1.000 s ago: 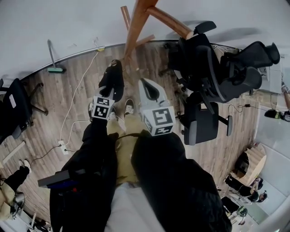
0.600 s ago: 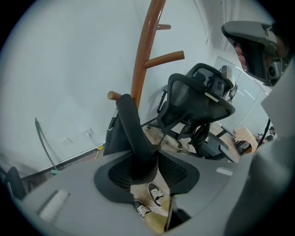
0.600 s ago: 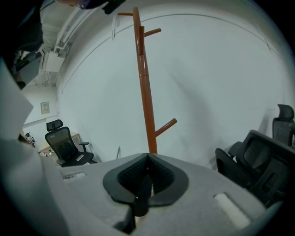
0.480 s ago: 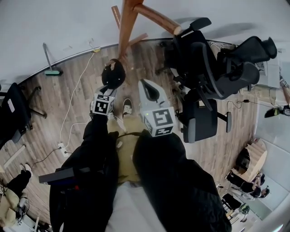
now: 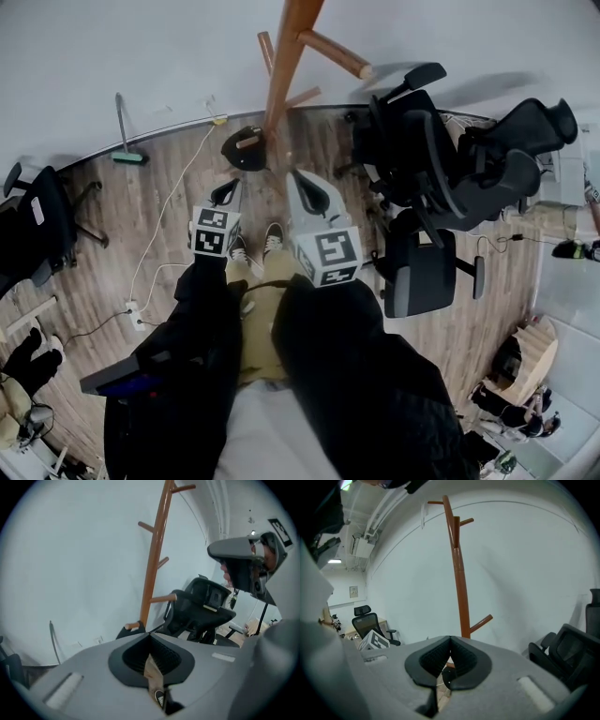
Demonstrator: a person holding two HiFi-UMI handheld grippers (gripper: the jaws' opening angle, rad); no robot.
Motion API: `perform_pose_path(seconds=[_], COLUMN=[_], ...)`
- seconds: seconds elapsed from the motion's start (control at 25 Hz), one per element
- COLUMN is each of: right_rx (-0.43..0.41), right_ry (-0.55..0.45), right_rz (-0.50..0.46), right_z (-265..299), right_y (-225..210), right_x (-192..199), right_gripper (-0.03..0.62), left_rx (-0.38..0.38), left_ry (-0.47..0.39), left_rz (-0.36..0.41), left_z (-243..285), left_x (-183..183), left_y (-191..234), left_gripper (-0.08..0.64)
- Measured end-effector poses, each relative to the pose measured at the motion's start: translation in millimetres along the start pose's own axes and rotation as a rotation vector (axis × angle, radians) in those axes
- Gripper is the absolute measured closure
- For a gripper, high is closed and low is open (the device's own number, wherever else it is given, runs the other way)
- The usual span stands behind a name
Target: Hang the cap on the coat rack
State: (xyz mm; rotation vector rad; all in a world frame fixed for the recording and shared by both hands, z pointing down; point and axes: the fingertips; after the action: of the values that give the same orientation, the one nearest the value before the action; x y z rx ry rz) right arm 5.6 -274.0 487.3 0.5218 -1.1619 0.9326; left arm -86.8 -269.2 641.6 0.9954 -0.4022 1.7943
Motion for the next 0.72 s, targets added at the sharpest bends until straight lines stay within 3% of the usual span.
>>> perform_pose_path(seconds=[0.2,0.32,0.44,0.72], right_rx=[-0.042,-0.048,-0.045,-0.023], right_ry=[-0.07,-0.112,-0.157,-0.267], right_rz=[-0.031,-0.047,-0.056,-0.077], right_z=[2,2,0,-10], right_y=[16,22,26,30], right_x=[-33,-54,-71,-114], right_gripper=[0.597,0.597,0.597,0.598], left_rx=[-0.062,-0.079,-0.085,-0.099], left_ry=[-0.188,-0.29,-0.364,-0.504], left_rz=[0.049,0.03,0.011,0.07], left_z=[-40,-68,-91,-136], left_x=[-76,-120,-152,-215], left_y=[3,2,0,-11], left_gripper=[0.561,0.561,0.561,0.561])
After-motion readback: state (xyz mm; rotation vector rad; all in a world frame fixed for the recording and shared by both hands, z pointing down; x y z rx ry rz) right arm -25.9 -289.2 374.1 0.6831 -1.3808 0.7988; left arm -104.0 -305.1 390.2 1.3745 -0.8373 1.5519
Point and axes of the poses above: the fingertips, and each gripper's own axes: z forward along the fingers, y to its left, x out of its underside, and after that the axes turned 1 degree about z, right-handed
